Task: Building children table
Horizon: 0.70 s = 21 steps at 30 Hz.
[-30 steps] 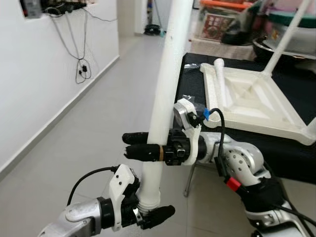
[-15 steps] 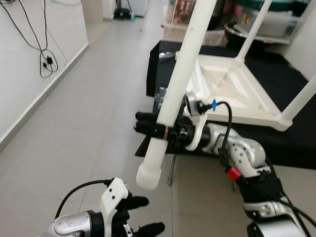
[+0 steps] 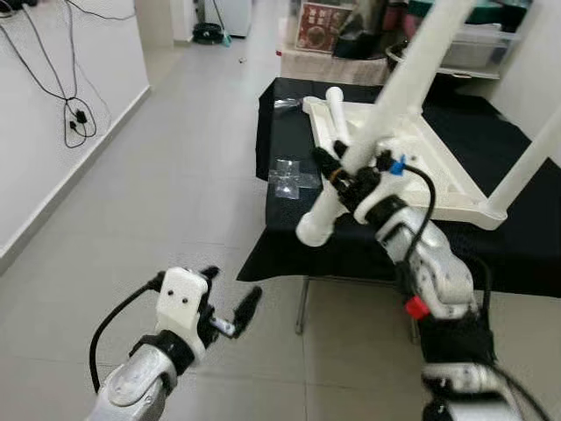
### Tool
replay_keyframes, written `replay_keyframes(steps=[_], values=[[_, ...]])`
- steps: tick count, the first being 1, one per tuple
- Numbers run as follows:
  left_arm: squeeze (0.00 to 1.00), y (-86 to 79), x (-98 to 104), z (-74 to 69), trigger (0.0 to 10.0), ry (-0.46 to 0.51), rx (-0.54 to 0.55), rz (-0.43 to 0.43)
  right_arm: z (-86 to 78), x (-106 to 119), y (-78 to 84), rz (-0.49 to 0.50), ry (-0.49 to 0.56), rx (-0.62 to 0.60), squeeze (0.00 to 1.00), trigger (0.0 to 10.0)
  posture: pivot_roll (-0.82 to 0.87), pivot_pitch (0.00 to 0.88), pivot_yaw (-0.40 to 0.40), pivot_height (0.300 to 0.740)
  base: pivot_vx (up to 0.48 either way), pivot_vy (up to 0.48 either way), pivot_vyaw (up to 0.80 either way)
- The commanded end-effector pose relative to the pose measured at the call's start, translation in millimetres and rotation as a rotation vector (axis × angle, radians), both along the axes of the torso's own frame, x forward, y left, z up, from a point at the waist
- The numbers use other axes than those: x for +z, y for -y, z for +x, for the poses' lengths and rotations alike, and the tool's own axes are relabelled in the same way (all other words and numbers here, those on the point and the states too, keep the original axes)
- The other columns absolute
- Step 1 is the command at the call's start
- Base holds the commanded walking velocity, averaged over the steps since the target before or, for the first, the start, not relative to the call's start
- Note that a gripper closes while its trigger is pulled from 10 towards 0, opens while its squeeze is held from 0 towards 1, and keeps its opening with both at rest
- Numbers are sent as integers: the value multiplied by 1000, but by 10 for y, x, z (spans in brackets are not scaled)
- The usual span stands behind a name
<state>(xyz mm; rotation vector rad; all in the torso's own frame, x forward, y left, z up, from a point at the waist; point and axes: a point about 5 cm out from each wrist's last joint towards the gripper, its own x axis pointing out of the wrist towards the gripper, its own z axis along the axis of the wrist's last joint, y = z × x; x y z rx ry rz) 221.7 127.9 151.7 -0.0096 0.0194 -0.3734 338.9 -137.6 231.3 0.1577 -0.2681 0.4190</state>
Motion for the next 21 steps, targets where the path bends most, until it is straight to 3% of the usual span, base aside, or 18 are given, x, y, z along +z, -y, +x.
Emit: replay_keyframes(steps=[1,8,21], values=[[0,-31,-18,17,10000,7,57,27,-61,-1,24,-6,28,-62,0,10000,88,4,-121,740,0,0,0],[0,-103,3,87,10000,43,157,21,-92,-137,-30,3,18,-133,0,10000,88,0,-127,740,117,0,0],[0,-108,47,124,10000,77,182,29,-47,50,-136,31,75,-131,0,10000,90,0,-137,740,438,0,0]])
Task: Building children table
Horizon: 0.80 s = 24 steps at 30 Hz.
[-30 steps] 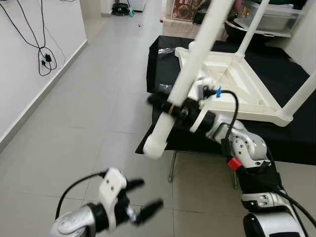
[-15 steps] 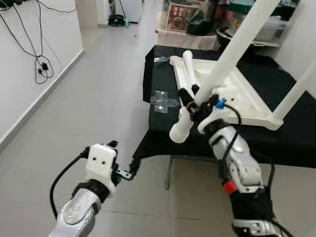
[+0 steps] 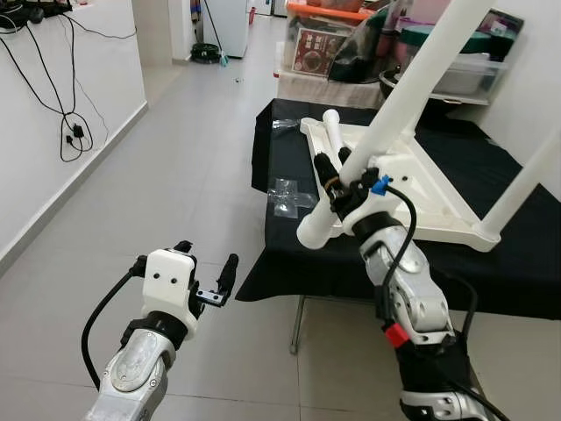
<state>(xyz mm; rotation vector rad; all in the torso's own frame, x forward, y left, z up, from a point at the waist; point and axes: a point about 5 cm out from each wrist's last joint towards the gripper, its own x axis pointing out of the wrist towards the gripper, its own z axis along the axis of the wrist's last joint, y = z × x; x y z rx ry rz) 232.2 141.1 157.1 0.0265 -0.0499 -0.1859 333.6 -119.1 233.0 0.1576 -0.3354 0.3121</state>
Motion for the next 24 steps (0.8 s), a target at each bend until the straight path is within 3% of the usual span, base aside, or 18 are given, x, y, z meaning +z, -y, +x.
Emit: replay_keyframes(steps=[1,12,24], values=[[0,24,-6,23,10000,4,-4,4,3,41,36,1,24,-17,0,10000,91,0,-138,740,480,0,0],[0,16,-8,51,10000,11,3,-1,12,106,6,9,52,-16,0,10000,90,0,-137,740,470,0,0],[0,-13,-16,76,10000,-2,36,-14,24,140,-22,14,57,-3,0,10000,87,0,-139,740,0,0,0]])
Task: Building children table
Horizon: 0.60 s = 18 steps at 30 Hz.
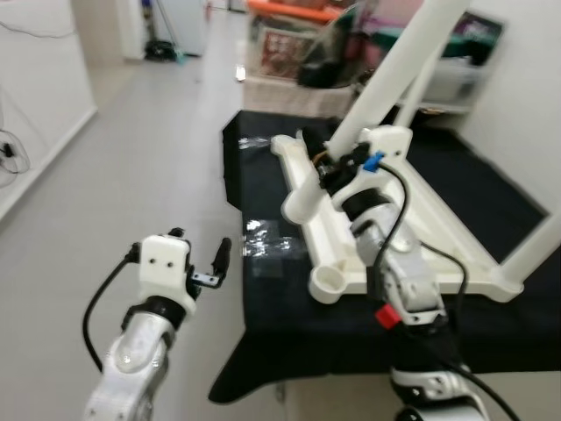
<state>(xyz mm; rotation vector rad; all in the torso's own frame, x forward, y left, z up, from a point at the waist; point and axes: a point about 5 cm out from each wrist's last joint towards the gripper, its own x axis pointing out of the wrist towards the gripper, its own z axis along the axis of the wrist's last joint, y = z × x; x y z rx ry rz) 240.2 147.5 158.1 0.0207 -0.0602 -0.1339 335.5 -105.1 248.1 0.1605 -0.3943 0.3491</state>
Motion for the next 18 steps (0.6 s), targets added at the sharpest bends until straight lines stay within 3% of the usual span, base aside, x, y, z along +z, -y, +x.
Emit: replay_keyframes(steps=[1,4,7,18], values=[[0,49,-27,-2,10000,-12,-14,-7,5,-11,117,9,-5,-32,0,10000,87,0,-139,740,0,0,0],[0,44,-29,-4,10000,-13,-6,-7,0,-7,107,11,-4,-15,0,10000,85,0,-139,740,0,0,0],[0,39,-33,-2,10000,-16,0,-2,-4,-6,108,-5,2,-24,0,10000,88,0,-142,740,0,0,587],[0,54,-55,-12,10000,-31,4,26,-18,-48,71,-36,-12,-5,0,10000,83,2,-145,740,0,0,800]])
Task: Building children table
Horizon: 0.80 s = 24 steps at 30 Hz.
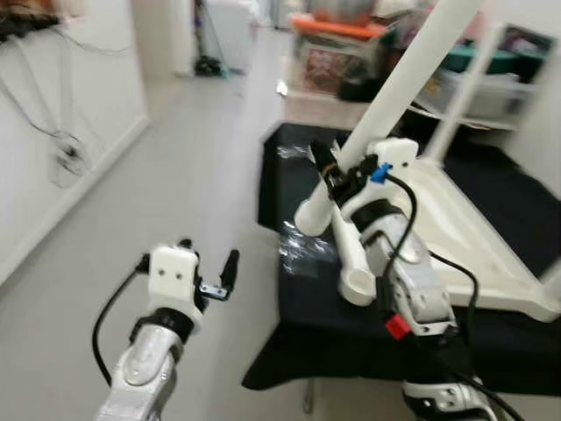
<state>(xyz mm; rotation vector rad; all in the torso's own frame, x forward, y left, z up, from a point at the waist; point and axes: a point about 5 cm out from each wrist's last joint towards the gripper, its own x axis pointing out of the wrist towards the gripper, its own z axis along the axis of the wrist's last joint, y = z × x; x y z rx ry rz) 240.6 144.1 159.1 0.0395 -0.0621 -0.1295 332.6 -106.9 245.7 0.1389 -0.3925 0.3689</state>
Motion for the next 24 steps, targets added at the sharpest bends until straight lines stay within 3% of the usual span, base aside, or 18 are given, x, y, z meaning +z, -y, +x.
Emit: replay_keyframes(steps=[1,10,24], values=[[0,20,-67,-15,10000,-35,0,10,13,-29,53,-7,-20,-21,0,10000,85,4,-146,740,0,0,800],[0,-11,-87,-2,10000,-46,22,26,38,-42,72,19,-44,-34,0,10000,84,7,-143,740,0,0,89],[0,-21,-108,24,10000,-54,18,55,43,-57,104,19,-52,-50,0,10000,84,7,-141,740,287,-340,0]])
